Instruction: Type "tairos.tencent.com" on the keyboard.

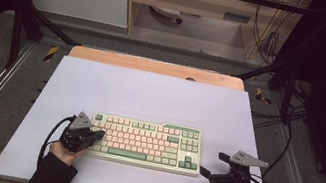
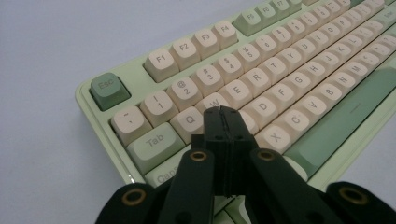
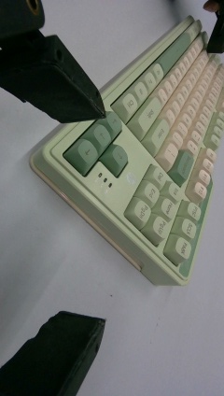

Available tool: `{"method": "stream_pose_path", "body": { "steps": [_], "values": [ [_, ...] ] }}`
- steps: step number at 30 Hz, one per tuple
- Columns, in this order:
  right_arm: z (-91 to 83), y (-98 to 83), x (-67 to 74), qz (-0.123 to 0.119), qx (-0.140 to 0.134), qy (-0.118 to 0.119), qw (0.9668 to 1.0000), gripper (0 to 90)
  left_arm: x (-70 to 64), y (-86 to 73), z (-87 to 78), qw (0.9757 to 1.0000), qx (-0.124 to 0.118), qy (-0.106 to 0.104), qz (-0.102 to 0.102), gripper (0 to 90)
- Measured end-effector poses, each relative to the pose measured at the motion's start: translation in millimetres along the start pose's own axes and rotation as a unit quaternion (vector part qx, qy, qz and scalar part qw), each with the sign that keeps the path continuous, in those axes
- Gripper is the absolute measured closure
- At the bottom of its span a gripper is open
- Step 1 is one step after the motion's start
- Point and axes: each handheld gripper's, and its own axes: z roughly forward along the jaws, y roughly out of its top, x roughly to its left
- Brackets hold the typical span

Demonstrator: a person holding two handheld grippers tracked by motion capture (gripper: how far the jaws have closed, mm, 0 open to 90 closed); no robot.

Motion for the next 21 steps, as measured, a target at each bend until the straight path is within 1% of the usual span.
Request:
{"method": "stream_pose_path", "body": {
  "steps": [5, 8, 9, 11, 12, 14, 16, 21],
  "values": [
    [0.0, 0.1, 0.0, -0.001, 0.0, 0.0, 1.0, 2.9, -0.8, -1.0, 2.9, 1.0, 0.006, 0.0, 0.004, 90.0],
    [-0.3, 0.2, 0.2, 0.0, -0.001, 0.001, 1.0, 3.1, -0.4, -1.1, 2.6, 1.0, 0.003, -0.001, 0.002, 90.0],
    [-0.5, 0.3, 0.1, 0.0, -0.001, 0.001, 1.0, 3.3, -0.7, -0.8, 1.5, 1.0, 0.003, -0.001, 0.003, 90.0],
    [-0.8, 0.7, 0.1, -0.001, -0.005, 0.003, 1.0, 3.5, -1.6, 0.6, -2.3, 1.0, -0.004, -0.001, 0.003, 90.0],
    [-1.3, 1.2, 0.6, 0.003, -0.005, 0.004, 1.0, 3.5, -1.7, 1.5, -4.4, 1.0, -0.007, -0.001, 0.005, 90.0],
    [-2.3, 2.9, 1.6, 0.0, -0.007, 0.005, 1.0, 4.2, -1.8, 2.3, -8.6, 0.9999, -0.013, 0.001, 0.006, 90.0],
    [-2.5, 3.5, 2.2, -0.001, -0.007, 0.006, 1.0, 4.9, -1.1, 2.4, -12.2, 0.9999, -0.016, -0.001, 0.003, 90.0],
    [-1.2, 8.8, 8.8, -0.009, -0.007, 0.018, 0.9998, 7.8, 2.6, -0.5, -15.9, 0.9998, -0.019, -0.004, 0.002, 90.0]
  ]
}}
